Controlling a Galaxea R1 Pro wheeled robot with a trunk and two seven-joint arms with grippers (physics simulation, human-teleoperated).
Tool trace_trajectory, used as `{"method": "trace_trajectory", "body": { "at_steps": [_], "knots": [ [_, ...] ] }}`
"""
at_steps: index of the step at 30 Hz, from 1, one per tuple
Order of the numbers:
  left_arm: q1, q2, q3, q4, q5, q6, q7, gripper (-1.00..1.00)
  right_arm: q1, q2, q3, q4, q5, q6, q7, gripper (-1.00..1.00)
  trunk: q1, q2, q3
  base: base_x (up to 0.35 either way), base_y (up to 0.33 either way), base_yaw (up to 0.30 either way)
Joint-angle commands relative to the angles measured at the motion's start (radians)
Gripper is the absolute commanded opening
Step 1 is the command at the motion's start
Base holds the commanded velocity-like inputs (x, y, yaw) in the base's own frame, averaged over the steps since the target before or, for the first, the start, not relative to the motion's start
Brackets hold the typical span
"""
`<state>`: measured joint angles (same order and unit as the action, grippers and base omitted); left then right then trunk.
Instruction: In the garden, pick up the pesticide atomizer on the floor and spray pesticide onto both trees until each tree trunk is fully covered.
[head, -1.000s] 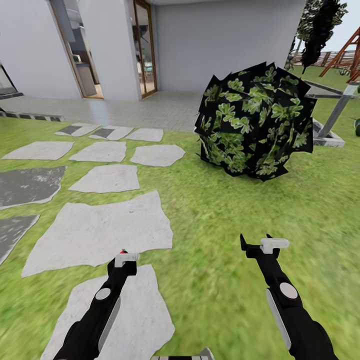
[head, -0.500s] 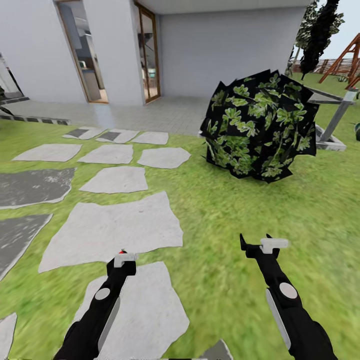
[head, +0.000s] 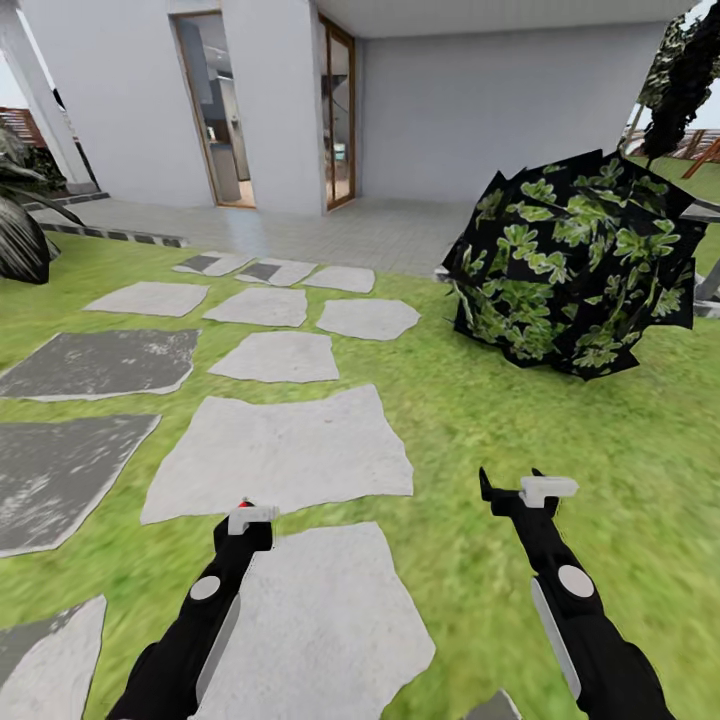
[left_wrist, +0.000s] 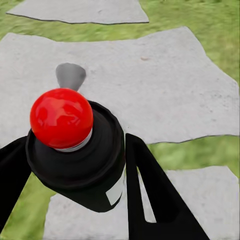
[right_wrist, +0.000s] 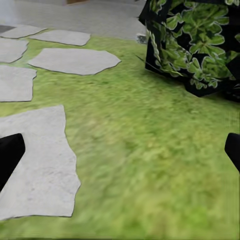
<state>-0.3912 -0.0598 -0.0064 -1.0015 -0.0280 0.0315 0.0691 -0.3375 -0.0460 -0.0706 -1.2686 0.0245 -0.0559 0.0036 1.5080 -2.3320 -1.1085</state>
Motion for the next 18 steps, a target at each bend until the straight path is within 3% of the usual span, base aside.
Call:
{"method": "trace_trajectory", "body": {
  "at_steps": [1, 6, 18],
  "knots": [
    [0.0, 0.0, 0.0, 0.0, 0.0, 0.0, 0.0, -1.0, 0.0, 0.0, 0.0, 0.0, 0.0, 0.0, 0.0, 1.0, 0.0, 0.0, 0.001, -0.206, 0.246, 0.193],
    [0.0, -0.001, -0.001, 0.0, -0.001, -0.001, 0.0, -1.0, 0.0, 0.0, 0.0, 0.0, 0.0, 0.0, 0.0, 1.0, 0.0, 0.0, 0.007, -0.107, 0.111, 0.193],
    [0.0, -0.003, -0.001, 0.001, -0.001, -0.001, 0.0, -1.0, 0.0, 0.0, 0.0, 0.0, 0.0, 0.0, 0.0, 1.0, 0.0, 0.0, 0.022, -0.004, 0.005, 0.193]
  ]
}}
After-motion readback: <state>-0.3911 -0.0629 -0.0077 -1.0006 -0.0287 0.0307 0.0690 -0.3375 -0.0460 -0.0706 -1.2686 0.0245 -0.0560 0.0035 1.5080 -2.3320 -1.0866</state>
